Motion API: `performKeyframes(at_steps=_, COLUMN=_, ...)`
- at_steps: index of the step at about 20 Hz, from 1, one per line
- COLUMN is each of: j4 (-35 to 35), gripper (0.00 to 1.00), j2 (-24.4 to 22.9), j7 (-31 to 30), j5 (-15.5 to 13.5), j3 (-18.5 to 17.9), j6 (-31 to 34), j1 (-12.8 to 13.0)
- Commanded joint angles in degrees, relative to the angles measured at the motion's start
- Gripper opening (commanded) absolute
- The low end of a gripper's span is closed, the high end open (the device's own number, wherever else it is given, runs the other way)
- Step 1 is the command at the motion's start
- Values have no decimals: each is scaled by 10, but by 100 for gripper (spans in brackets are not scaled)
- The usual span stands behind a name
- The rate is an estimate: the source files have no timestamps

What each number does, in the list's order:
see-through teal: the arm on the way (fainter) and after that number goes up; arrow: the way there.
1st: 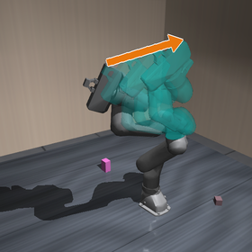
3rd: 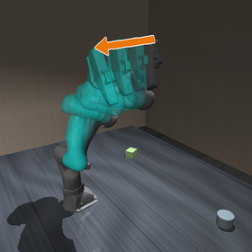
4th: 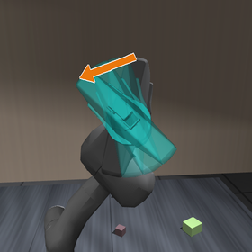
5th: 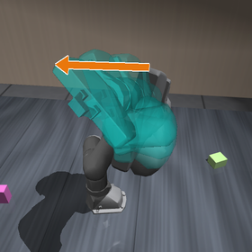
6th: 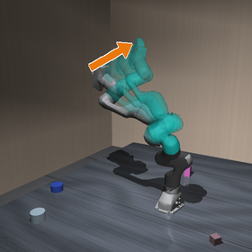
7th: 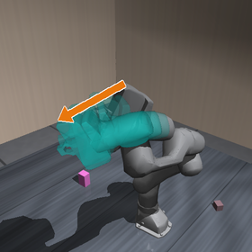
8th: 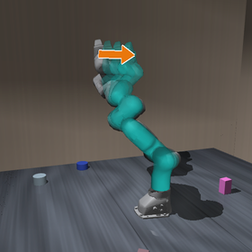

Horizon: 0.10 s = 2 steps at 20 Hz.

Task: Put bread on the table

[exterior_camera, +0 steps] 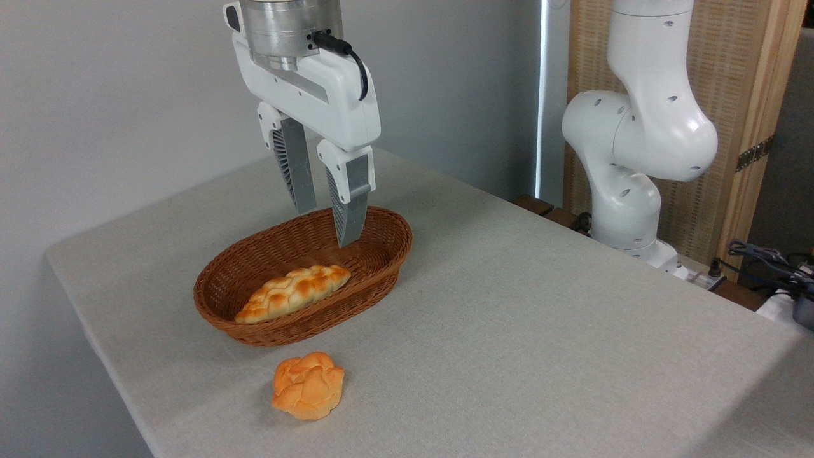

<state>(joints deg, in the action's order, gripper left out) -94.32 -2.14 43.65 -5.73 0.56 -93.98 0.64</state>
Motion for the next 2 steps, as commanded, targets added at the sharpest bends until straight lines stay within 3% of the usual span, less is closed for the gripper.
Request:
performKeyframes(at_steps=1, j4=-5, gripper=100, j2=-8, j7=-1, j5=6, j3=0, j6=12, j1=1)
performKeyframes(at_steps=2, j4=-5, gripper=100, j2=-8, j7=0, j5=6, j3=0, j6=12, j1=1)
